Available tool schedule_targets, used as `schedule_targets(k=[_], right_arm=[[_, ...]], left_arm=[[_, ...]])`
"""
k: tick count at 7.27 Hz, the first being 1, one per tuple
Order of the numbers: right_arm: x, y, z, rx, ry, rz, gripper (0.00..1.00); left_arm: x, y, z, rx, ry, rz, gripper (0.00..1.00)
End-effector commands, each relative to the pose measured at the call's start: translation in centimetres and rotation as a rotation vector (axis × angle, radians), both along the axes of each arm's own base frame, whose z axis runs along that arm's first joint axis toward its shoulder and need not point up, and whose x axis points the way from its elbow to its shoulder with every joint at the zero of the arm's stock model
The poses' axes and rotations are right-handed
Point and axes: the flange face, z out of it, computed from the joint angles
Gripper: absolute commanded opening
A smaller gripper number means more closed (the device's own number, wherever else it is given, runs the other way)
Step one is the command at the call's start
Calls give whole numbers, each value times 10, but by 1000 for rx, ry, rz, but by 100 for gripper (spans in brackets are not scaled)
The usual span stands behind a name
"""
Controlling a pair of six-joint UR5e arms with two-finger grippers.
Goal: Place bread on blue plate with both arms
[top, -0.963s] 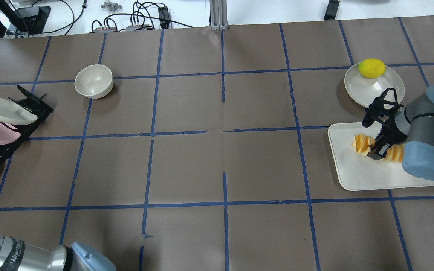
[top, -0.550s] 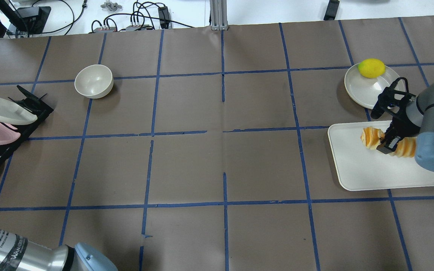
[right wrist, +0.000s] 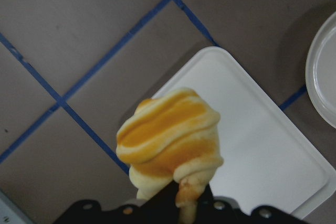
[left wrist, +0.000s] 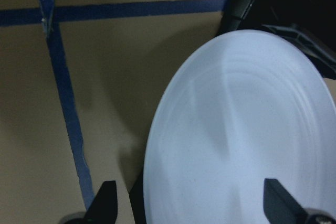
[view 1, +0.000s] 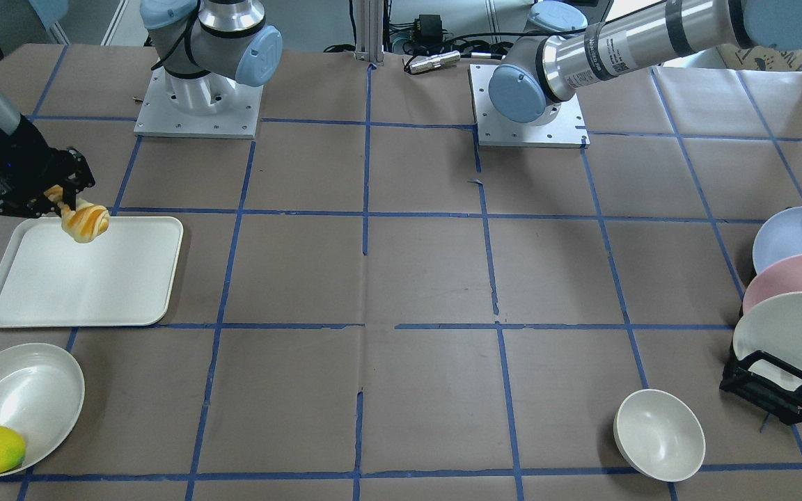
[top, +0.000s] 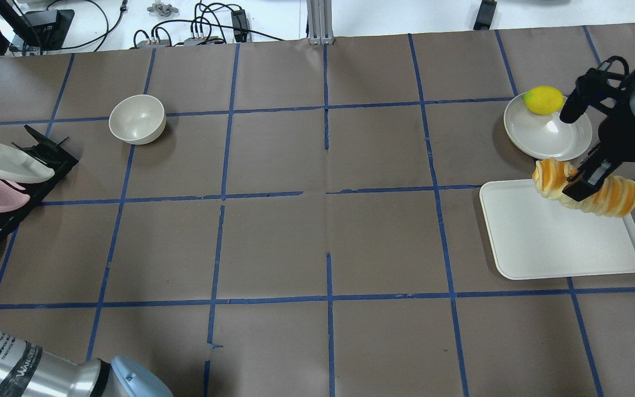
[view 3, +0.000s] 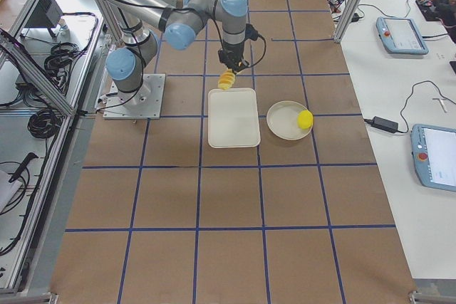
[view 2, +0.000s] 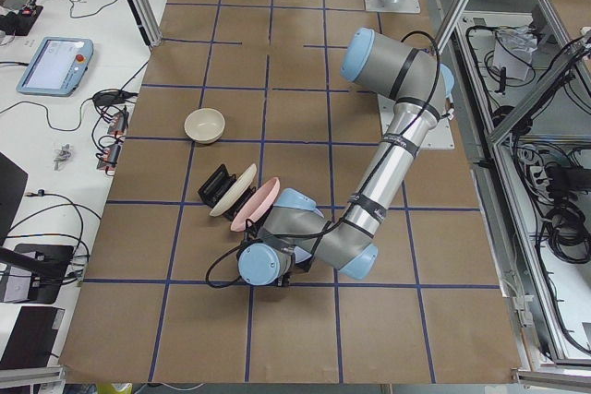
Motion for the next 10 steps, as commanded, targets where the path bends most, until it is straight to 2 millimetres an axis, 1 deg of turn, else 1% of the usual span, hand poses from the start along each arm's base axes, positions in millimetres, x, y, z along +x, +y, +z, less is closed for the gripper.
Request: schedule_targets(k=[1,2,3,4,5,7,8,9,10], right_arm=[[72,5,55,43,-22,-112,12],[88,5,58,38,-18,-112,12],[90,4,65,31,-16,-109,12],[90,6,65,42,-17,-104,12],[90,6,64,44,-19,-108,13],[91,6,60,49,-19,-105,14],[90,6,59,50,-19,-103,14],[90,6,58,52,-19,-105,14],[90,6,58,53,-20,-102,14]], left_arm=[[1,0,-3,5,-1,-2,61],[2,0,-1,3,-4,-6,46],[3,-1,1,-5,-4,-20,37],[3,-1,1,-10,-1,-36,27],[4,0,4,-15,-3,-45,23],[2,-1,12,-24,-10,-45,21],[2,-1,14,-30,-11,-43,18],[3,0,17,-29,-15,-43,11],[1,2,26,-28,-26,-45,8]])
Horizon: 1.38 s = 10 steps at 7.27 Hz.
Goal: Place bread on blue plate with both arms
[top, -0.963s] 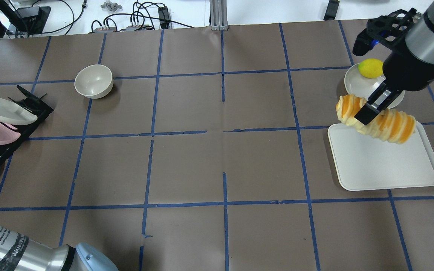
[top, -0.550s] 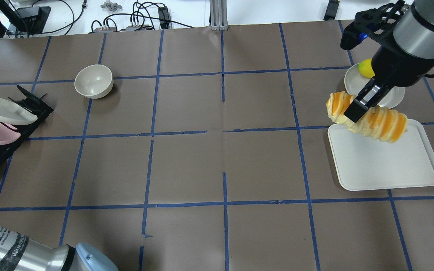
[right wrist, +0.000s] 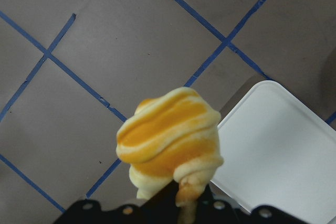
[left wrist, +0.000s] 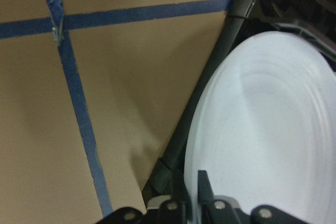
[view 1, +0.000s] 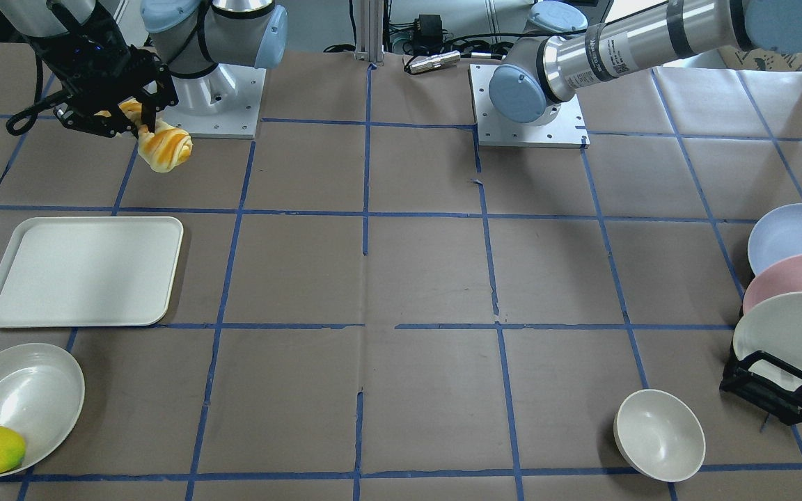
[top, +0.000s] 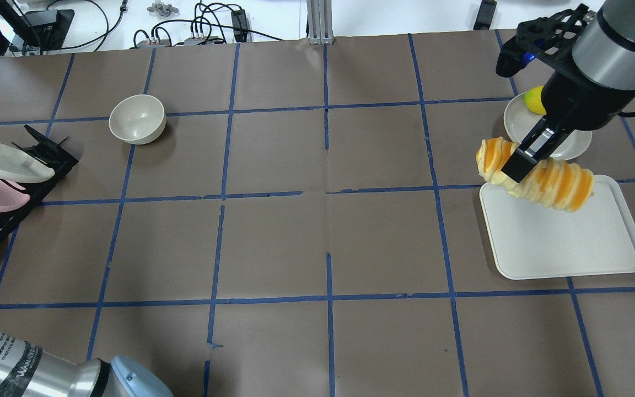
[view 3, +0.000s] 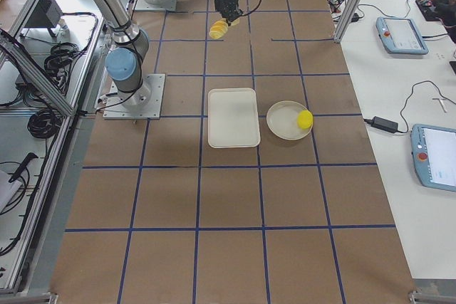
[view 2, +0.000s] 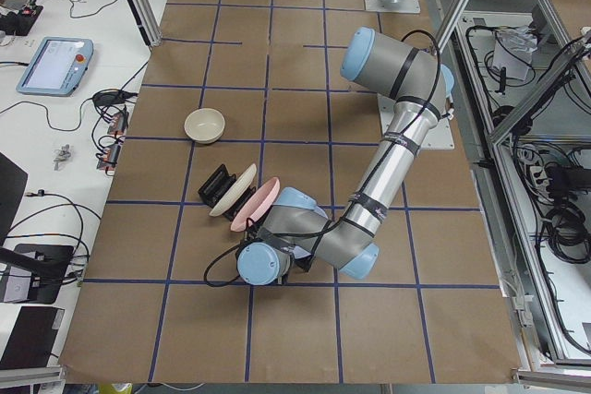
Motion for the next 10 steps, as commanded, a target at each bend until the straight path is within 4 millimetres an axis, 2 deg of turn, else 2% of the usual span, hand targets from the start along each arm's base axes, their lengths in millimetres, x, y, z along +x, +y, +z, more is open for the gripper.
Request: schedule_targets(k=[1,3,4,5,6,7,8,9,10], right_arm=[[0,-1,-3,3,-1,2,14],[0,0,0,1,2,-1,15],[0,-1,-1,-1,2,-1,15],[0,0,-2,0,0,0,16],[0,-1,-3,0,0,2,16],[0,-1,-3,2,0,2,16],[0,-1,-3,2,0,2,17],[0,-1,-3,2,-2,2,17],[0,-1,-3,5,-2,0,18]], left_arm=[[-5,5,33,-7,-27,-8,7],[-21,18,74,-8,-20,-21,7],[-38,27,104,4,2,-23,7],[-64,34,139,10,2,-23,7],[-89,43,161,3,-11,-24,7],[-119,59,169,14,-3,-8,7],[-161,67,170,27,5,10,7],[-236,49,163,56,15,-2,7],[-309,14,158,37,-38,-27,7]])
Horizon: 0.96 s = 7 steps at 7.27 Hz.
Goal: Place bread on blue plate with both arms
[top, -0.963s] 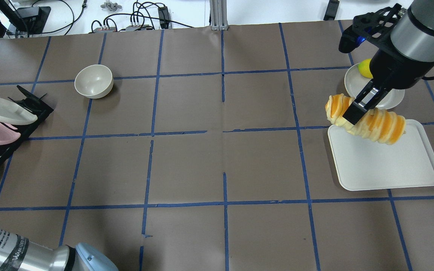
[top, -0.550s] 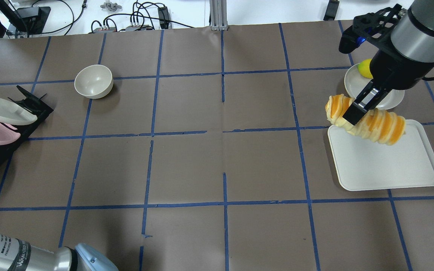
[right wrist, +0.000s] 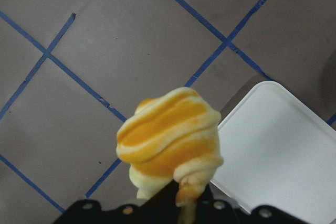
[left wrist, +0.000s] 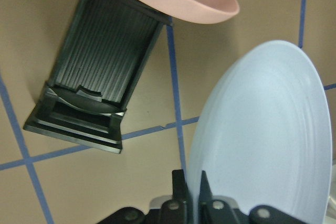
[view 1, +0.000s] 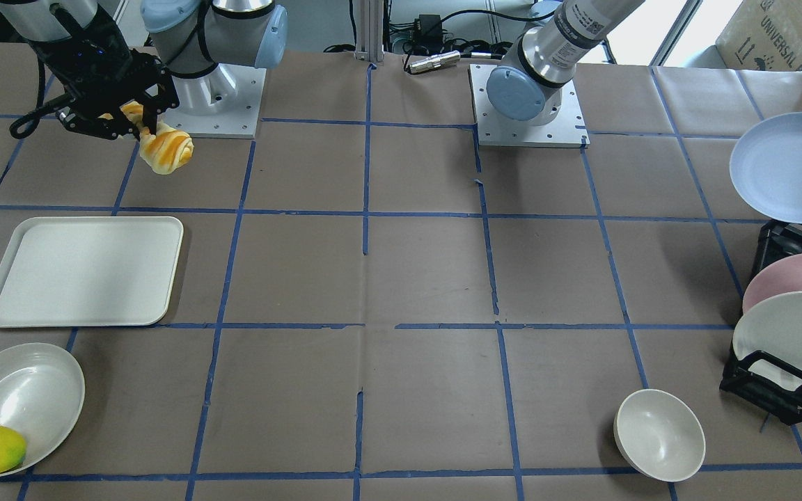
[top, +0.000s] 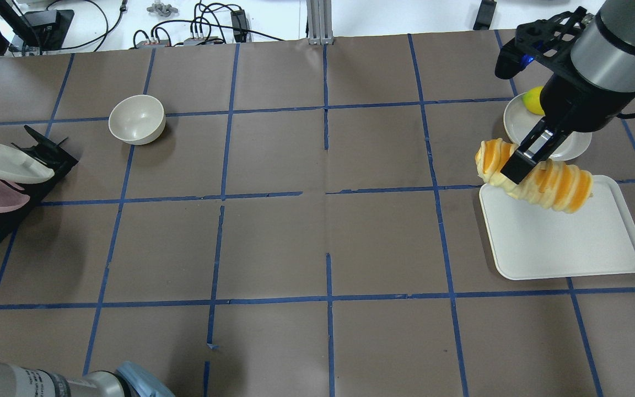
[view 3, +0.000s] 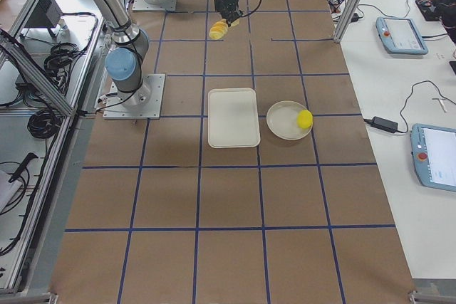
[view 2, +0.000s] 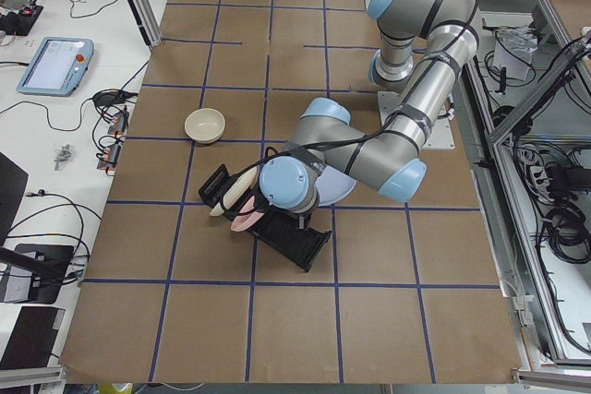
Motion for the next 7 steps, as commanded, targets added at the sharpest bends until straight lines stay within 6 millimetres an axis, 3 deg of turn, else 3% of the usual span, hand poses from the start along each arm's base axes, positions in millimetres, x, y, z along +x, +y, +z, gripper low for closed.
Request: schedule_targets(k=[1,2,3,4,5,6,7], right_arm=[[-2,-2,-2,7,-1,-4,18],[-1,-2,-3,8,-3,-4,18],[-2,-3,-5,14,-4,-4,19],[-2,-3,-5,14,-4,-6,19],[-2,-3,-5,15,-7,-6,19],[-2,-3,-8,19,-17,-8,20],[-1,-3,-8,20,-18,-7,20]], left_arm=[[-152,-69,-12,-46,-113,-50,7],[-222,-102,-20,-97,-155,-81,7],[-281,-136,-53,-115,-138,-58,7],[-336,-156,-89,-82,-70,-72,7],[-387,-170,-120,-75,-62,-45,7],[-429,-176,-134,-66,-65,16,7],[-472,-177,-135,-56,25,57,7]])
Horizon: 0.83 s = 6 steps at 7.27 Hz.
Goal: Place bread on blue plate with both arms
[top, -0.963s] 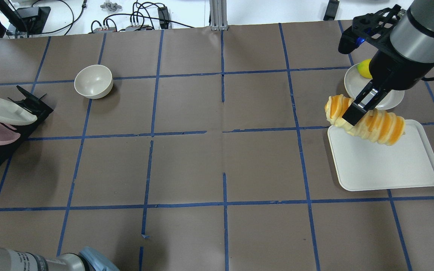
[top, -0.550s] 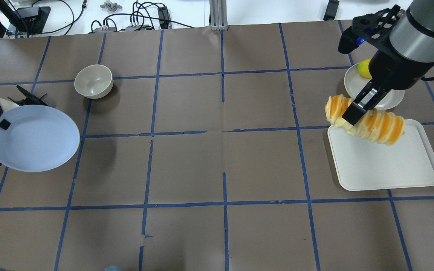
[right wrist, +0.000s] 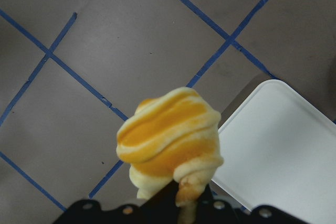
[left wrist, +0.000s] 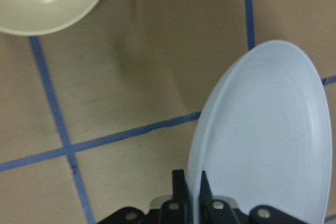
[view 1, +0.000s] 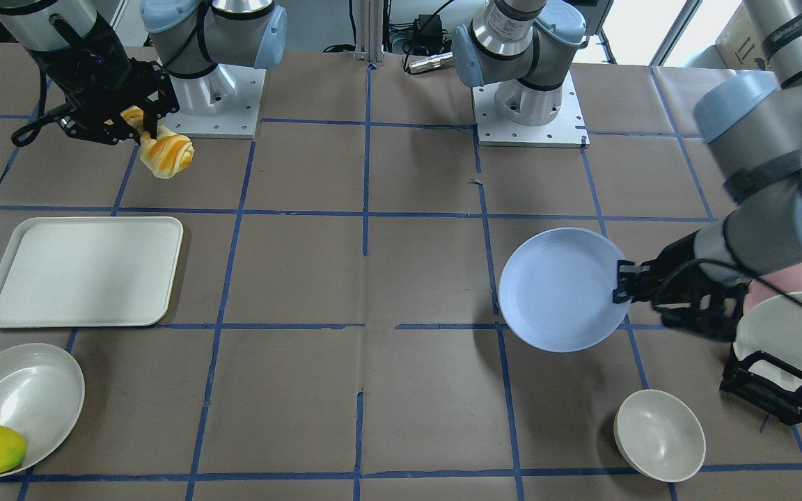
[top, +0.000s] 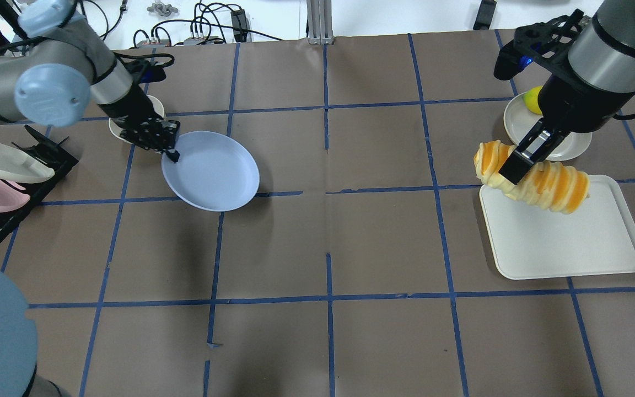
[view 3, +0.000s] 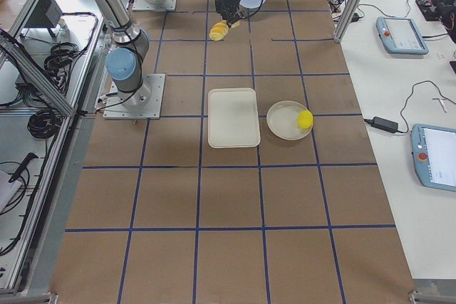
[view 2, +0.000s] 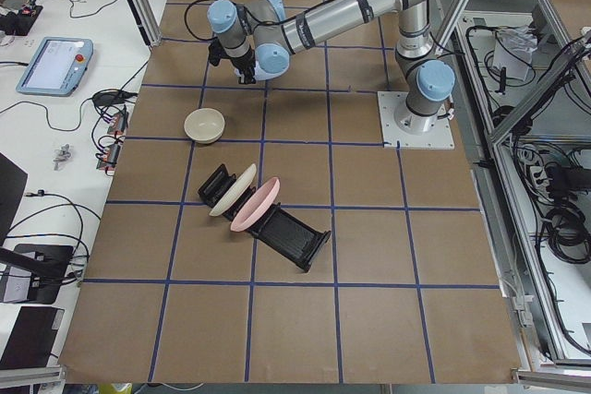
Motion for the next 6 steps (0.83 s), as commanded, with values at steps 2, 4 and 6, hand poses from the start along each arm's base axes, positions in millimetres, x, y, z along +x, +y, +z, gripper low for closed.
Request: schedule_targets(k=[2,4,6], right_arm=[[0,0,-1,1,-5,2,20],[2,1,-13,20,-9,-9,19],[15,-19,-43,-7,-48,-101,19]], left_arm=[[-112,1,-29,27,123,66,7],[-158,5,-52,20,163,42,7],[-165,7,-74,26,160,22,36]])
